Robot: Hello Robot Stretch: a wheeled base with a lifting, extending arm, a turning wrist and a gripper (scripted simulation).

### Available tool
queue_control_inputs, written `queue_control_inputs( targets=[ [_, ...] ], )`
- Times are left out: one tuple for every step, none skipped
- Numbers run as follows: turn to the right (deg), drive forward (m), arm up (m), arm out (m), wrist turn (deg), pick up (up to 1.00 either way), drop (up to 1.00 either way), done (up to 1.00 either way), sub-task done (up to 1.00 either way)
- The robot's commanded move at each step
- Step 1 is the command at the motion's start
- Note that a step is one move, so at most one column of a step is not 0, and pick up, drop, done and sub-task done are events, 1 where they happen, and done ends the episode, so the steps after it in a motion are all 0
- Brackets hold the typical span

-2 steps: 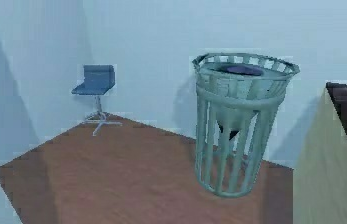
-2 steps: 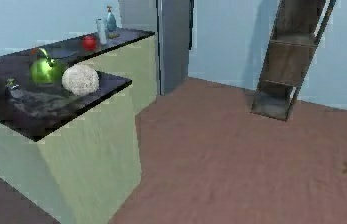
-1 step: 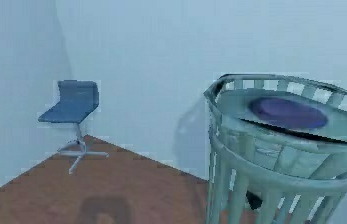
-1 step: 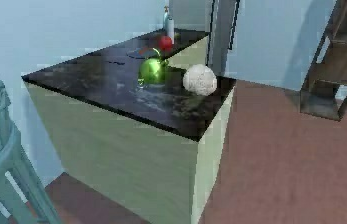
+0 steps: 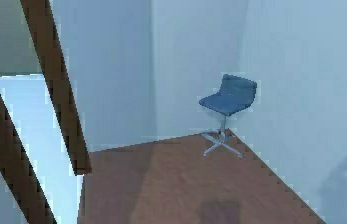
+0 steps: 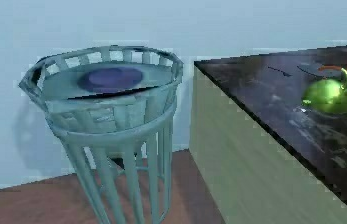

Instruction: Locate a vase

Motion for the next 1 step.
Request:
queue_control_inputs(
  targets=[
    [0.0, 0.75, 0.0, 0.0, 0.0, 0.0, 0.0, 0.0, 0.0]
  ],
)
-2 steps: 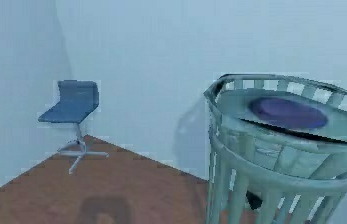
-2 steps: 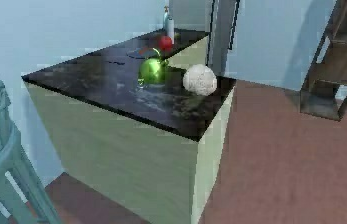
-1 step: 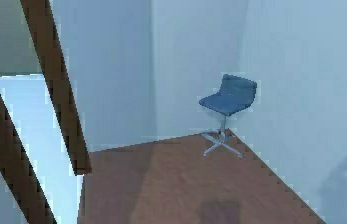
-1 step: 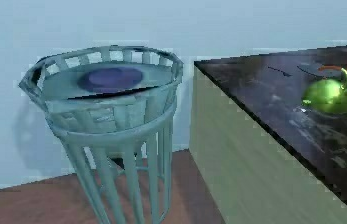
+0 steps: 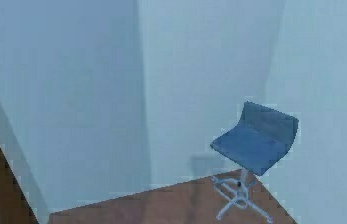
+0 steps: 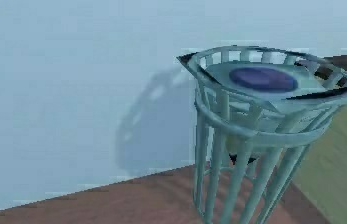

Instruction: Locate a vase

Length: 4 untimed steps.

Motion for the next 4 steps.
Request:
queue_control_inputs(
  targets=[
    [-45.0, 0.0, 0.0, 0.0, 0.0, 0.0, 0.0, 0.0, 0.0],
    [-15.0, 0.0, 0.0, 0.0, 0.0, 0.0, 0.0, 0.0, 0.0],
    [-3.0, 0.0, 0.0, 0.0, 0.0, 0.0, 0.0, 0.0, 0.0],
    [0.0, 0.5, 0.0, 0.0, 0.0, 0.0, 0.0, 0.0, 0.0]
  ],
)
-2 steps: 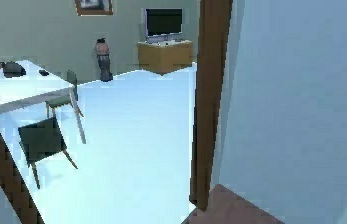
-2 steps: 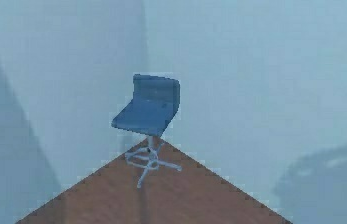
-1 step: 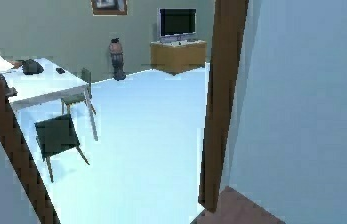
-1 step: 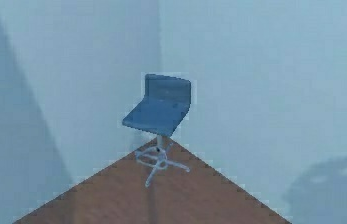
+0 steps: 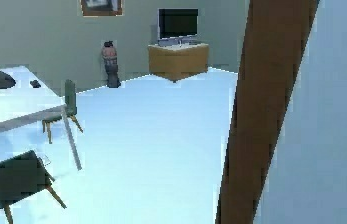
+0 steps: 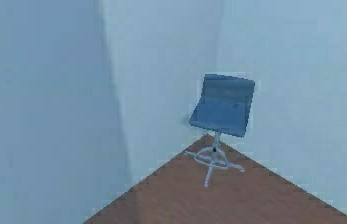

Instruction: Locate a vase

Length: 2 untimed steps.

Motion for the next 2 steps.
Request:
queue_control_inputs(
  targets=[
    [0.0, 0.6, 0.0, 0.0, 0.0, 0.0, 0.0, 0.0, 0.0],
    [-6.0, 0.0, 0.0, 0.0, 0.0, 0.0, 0.0, 0.0, 0.0]
  ],
)
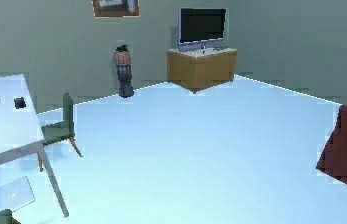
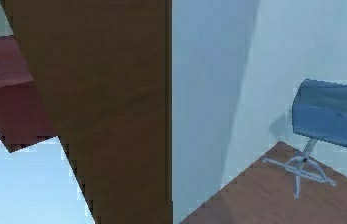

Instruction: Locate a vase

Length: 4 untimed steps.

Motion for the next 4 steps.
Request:
queue_control_inputs(
  targets=[
    [0.0, 1.0, 0.0, 0.0, 0.0, 0.0, 0.0, 0.0, 0.0],
    [-3.0, 0.0, 0.0, 0.0, 0.0, 0.0, 0.0, 0.0, 0.0],
    [0.0, 1.0, 0.0, 0.0, 0.0, 0.0, 0.0, 0.0, 0.0],
    [0.0, 1.0, 0.0, 0.0, 0.0, 0.0, 0.0, 0.0, 0.0]
  ],
)
